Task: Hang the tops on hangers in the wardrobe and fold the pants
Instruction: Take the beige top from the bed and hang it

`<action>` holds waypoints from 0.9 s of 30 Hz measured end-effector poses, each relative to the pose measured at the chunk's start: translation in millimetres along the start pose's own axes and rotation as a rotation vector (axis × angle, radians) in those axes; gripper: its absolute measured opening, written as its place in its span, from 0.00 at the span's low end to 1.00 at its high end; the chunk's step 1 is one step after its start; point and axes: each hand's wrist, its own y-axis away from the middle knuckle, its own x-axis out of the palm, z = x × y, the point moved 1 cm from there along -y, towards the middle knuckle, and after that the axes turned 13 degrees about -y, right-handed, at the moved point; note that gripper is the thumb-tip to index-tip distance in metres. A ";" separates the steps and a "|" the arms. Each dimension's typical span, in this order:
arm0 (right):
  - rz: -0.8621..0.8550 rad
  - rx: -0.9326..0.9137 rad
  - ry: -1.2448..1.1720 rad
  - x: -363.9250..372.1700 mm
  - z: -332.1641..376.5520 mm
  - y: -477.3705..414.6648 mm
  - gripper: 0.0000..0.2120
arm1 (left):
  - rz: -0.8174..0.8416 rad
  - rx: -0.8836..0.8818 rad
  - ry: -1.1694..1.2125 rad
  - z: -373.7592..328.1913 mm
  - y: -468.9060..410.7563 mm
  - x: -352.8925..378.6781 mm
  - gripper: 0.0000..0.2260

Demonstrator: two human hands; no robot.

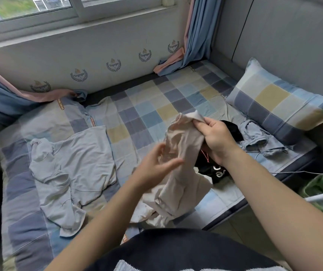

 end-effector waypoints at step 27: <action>0.120 0.031 0.660 -41.4 -95.0 44.8 0.12 | -0.402 -0.270 0.579 11.7 -8.9 -44.7 0.10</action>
